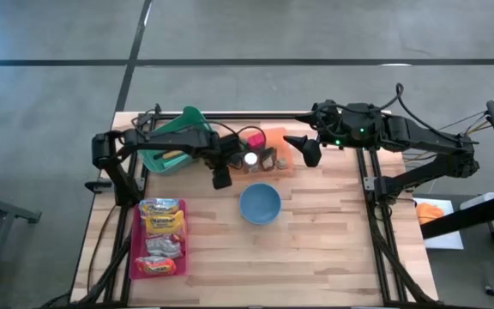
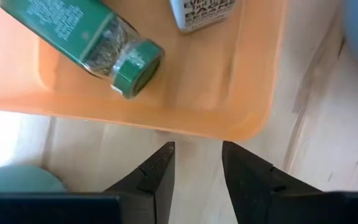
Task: Pick & Place Food Item
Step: Adjust the orange bin on the table, then put the green spice bottle into the orange bin
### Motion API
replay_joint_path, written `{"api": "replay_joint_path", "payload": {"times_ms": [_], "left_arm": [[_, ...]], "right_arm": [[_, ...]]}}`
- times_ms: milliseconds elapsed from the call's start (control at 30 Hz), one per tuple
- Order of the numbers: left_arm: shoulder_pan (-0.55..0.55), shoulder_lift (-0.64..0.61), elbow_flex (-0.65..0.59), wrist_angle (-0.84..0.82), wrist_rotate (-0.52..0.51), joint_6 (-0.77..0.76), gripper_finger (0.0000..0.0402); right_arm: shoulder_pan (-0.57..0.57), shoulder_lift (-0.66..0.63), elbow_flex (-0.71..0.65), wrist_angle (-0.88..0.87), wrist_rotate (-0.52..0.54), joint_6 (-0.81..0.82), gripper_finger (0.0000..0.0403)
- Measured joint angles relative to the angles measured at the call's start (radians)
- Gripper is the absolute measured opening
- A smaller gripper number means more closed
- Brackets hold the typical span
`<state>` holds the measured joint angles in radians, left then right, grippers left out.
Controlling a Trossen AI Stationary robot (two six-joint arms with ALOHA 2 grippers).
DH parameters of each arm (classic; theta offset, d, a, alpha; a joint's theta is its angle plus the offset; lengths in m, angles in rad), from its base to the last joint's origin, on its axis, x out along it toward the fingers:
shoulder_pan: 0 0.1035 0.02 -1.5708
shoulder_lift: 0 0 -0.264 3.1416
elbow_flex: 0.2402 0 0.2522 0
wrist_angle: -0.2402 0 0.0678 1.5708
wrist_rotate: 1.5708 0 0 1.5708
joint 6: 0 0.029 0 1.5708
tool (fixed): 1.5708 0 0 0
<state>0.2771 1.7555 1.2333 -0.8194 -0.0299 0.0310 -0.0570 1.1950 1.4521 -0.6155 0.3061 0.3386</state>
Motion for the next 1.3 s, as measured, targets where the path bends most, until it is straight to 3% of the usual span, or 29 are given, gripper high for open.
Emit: {"api": "replay_joint_path", "payload": {"times_ms": [267, 467, 633, 967, 1300], "left_arm": [[0.005, -0.009, 0.152, -0.117, 0.005, -0.011, 0.0131], [0.078, 0.058, 0.242, -0.087, 0.089, -0.246, 0.0131], [0.103, 0.132, 0.300, -0.127, 0.086, -0.294, 0.0131], [0.105, 0.244, 0.345, -0.162, 0.076, -0.302, 0.0132], [0.105, 0.262, 0.345, -0.142, 0.049, -0.373, 0.0132]], "right_arm": [[0.000, 0.000, 0.000, -0.001, 0.000, -0.001, 0.0375], [0.000, 0.000, 0.000, -0.001, 0.000, -0.005, 0.0375], [0.000, 0.000, 0.000, -0.004, 0.000, -0.005, 0.0375], [0.000, 0.000, 0.000, -0.011, -0.001, -0.002, 0.0375], [0.000, 0.000, 0.000, -0.014, -0.050, -0.002, 0.0375]]}}
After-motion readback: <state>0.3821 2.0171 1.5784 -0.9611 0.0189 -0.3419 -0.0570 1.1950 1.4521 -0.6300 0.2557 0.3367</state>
